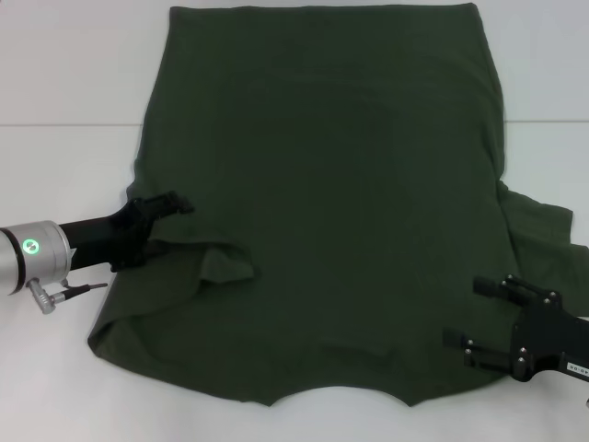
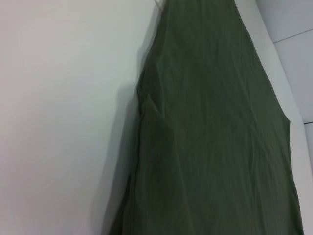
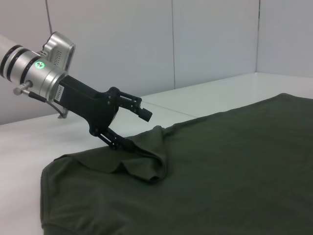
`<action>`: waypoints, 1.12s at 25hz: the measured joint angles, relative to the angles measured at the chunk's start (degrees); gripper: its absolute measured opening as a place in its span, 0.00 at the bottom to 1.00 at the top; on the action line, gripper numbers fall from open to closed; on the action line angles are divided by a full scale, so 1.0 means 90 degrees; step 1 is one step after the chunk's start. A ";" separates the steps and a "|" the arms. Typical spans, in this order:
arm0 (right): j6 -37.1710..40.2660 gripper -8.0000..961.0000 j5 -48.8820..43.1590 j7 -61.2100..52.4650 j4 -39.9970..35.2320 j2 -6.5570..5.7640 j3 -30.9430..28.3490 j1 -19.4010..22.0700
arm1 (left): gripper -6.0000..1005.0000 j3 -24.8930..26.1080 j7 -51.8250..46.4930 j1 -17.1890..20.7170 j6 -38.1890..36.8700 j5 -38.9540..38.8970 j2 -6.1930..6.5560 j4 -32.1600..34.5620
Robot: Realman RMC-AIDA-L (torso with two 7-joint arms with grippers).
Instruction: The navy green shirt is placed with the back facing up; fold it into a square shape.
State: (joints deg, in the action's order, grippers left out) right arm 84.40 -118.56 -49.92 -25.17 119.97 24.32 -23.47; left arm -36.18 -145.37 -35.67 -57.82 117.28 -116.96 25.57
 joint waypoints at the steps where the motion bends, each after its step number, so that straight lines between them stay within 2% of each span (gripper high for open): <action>1: -0.0001 0.84 0.0000 0.0000 0.0001 0.0000 -0.0002 0.0000 | 0.88 -0.0006 0.0001 -0.0009 0.0024 0.0001 0.0000 0.0000; 20: 0.0067 0.83 0.0000 0.0000 0.0004 0.0000 -0.0038 0.0021 | 0.88 -0.0150 0.0064 -0.0342 0.0819 -0.0004 -0.0115 0.0004; 28: 0.0082 0.83 -0.0001 -0.0023 -0.0027 -0.0007 -0.0046 0.0004 | 0.88 -0.0147 0.0698 -0.0881 0.1296 -0.0051 -0.0425 0.0084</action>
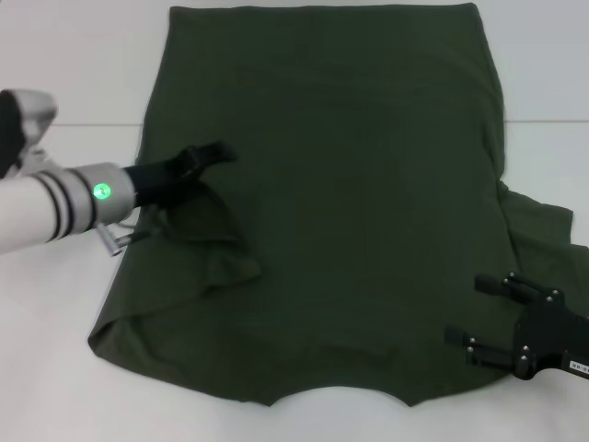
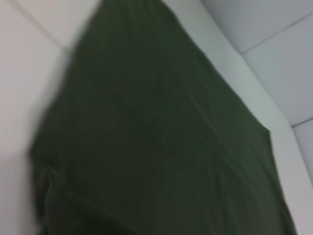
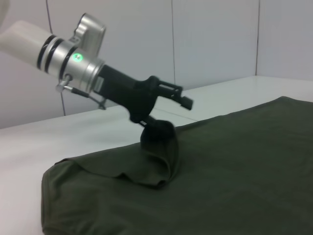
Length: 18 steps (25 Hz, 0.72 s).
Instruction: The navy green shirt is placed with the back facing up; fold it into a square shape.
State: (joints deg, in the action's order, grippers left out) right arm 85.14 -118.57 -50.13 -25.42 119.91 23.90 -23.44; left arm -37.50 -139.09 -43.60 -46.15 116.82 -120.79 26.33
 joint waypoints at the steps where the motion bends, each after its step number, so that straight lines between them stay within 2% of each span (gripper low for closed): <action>1: 0.0003 0.83 0.0000 -0.0012 -0.0008 0.0000 0.0000 -0.0003 | 0.88 0.0005 0.0058 -0.0094 0.0040 -0.0001 -0.0044 0.0002; 5: 0.0004 0.83 0.0000 -0.0025 -0.0012 0.0006 -0.0008 -0.0009 | 0.88 0.0002 0.0240 -0.0375 0.0126 -0.0003 -0.0180 0.0018; 10: 0.0004 0.82 0.0000 -0.0035 0.0017 0.0009 -0.0011 -0.0013 | 0.88 -0.0002 0.0470 -0.0508 0.0292 -0.0008 -0.0324 0.0066; 18: 0.0013 0.82 0.0000 -0.0037 0.0023 0.0007 0.0024 -0.0084 | 0.88 0.0018 0.0481 -0.0409 0.0600 -0.0106 -0.0346 0.0035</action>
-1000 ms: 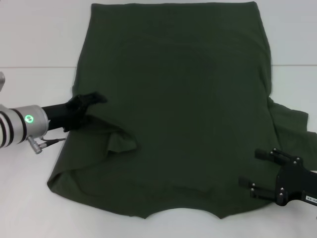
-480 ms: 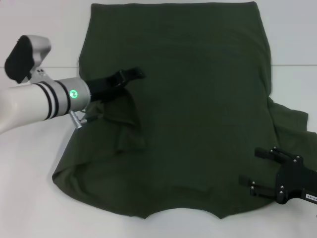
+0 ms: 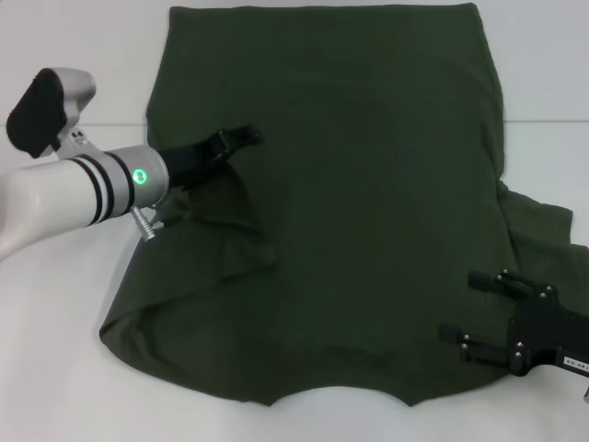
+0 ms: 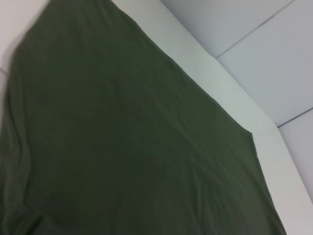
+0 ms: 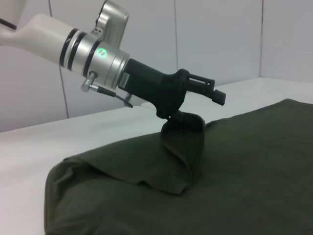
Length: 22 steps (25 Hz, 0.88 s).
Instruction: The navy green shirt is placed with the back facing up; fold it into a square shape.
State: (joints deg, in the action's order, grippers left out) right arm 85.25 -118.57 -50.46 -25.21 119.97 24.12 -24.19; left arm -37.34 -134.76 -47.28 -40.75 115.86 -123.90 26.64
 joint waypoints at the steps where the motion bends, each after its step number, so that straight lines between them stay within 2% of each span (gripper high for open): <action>1: 0.0001 0.82 0.0000 0.0000 0.0000 0.0000 0.0003 -0.0013 | 0.88 0.0002 0.0000 0.0044 -0.0011 -0.0027 0.0005 0.0012; 6: 0.0002 0.81 0.0000 0.0001 0.0008 0.0007 0.0009 -0.0060 | 0.88 0.0018 -0.0099 0.0186 -0.0128 -0.0071 0.0068 -0.0014; 10: 0.0016 0.81 0.0000 0.0001 0.0008 0.0009 0.0014 -0.0071 | 0.88 0.0033 -0.0370 0.0336 -0.0534 -0.0071 0.0110 -0.0018; 13: 0.0051 0.81 0.0000 0.0001 0.0008 0.0010 -0.0016 -0.0070 | 0.88 0.0045 -0.0506 0.0492 -0.0919 -0.0102 0.0154 -0.0020; 18: 0.0092 0.81 0.0000 0.0001 0.0008 0.0010 -0.0034 -0.0060 | 0.88 0.0257 -0.0493 0.0817 -0.1083 -0.0353 0.0214 -0.0075; 21: 0.0134 0.81 0.0109 -0.0061 0.0008 0.0009 -0.0048 -0.0028 | 0.88 0.0420 -0.0066 0.1064 -0.1667 -0.0837 0.0246 -0.0072; 22: 0.0134 0.81 0.0109 -0.0061 0.0008 0.0009 -0.0048 -0.0028 | 0.88 0.0439 0.0322 0.1172 -0.2101 -0.1066 0.0291 -0.0060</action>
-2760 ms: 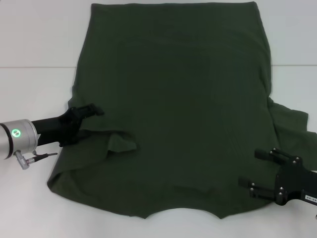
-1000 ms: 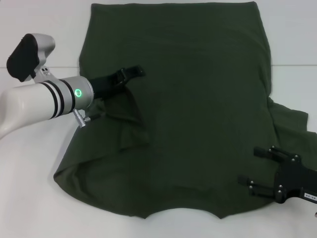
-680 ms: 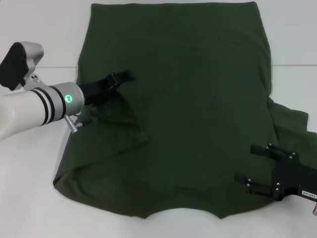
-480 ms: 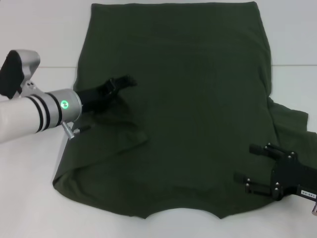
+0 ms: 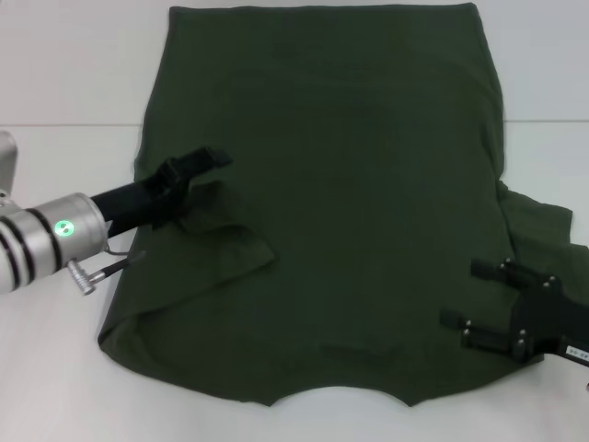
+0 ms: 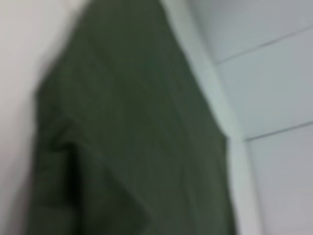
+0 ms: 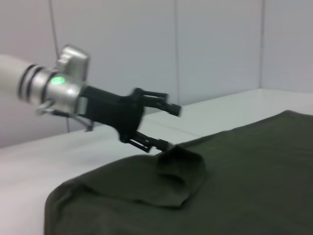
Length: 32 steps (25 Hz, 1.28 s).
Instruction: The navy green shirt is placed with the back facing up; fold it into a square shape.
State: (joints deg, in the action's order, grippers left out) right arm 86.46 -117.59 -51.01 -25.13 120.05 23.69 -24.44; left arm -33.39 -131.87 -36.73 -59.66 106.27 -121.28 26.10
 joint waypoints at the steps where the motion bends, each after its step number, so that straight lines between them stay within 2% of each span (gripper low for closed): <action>1: 0.0014 0.80 0.0181 -0.0196 0.0000 -0.0014 -0.0008 0.0041 | 0.88 0.0000 0.0000 0.0000 0.0000 0.0000 0.0000 0.0000; 2: 0.0014 0.80 0.0250 -0.0305 -0.0005 -0.0023 -0.0007 0.0057 | 0.88 0.0008 0.0958 0.0199 -0.1030 -0.0395 0.0129 0.0014; 7: 0.0013 0.80 0.0630 -0.0997 -0.0131 -0.0068 -0.0007 0.0131 | 0.88 0.0009 0.2584 0.0590 -0.2746 -0.0646 0.0324 0.0081; 12: -0.0297 0.80 0.0711 -0.2729 -0.0797 -0.0096 -0.0072 0.0171 | 0.88 -0.0052 0.4210 0.1023 -0.4026 -0.0611 0.0401 0.0281; 14: -0.0421 0.80 0.0637 -0.3643 -0.1126 -0.0176 -0.0057 0.0176 | 0.88 -0.0061 0.4793 0.1198 -0.4518 -0.0579 0.0407 0.0422; 16: -0.0430 0.80 0.0483 -0.4566 -0.1444 -0.0333 -0.0019 0.0171 | 0.89 -0.0067 0.5418 0.1397 -0.4988 -0.0327 0.0389 0.0730; 20: -0.0336 0.79 -0.0190 -0.6369 -0.1995 -0.0705 0.0014 0.0037 | 0.89 -0.0066 0.5773 0.1556 -0.4968 0.0327 0.0313 0.1116; 27: -0.0119 0.79 -0.1967 -0.8771 -0.2772 -0.1185 0.0127 -0.0503 | 0.89 -0.0031 0.5966 0.1541 -0.4664 0.0699 0.0289 0.1160; 30: 0.0001 0.79 -0.2628 -0.9456 -0.2790 -0.1350 0.0242 -0.0832 | 0.89 -0.0012 0.5951 0.1508 -0.4647 0.0691 0.0287 0.1162; 32: 0.0005 0.79 -0.3037 -0.9760 -0.2755 -0.1395 0.0411 -0.1049 | 0.89 -0.0011 0.5929 0.1482 -0.4653 0.0702 0.0286 0.1164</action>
State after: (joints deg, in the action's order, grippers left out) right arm 86.50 -144.92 -138.85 -49.93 107.49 27.38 -33.89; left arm -33.49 -78.51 -23.39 -101.54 112.59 -118.70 36.57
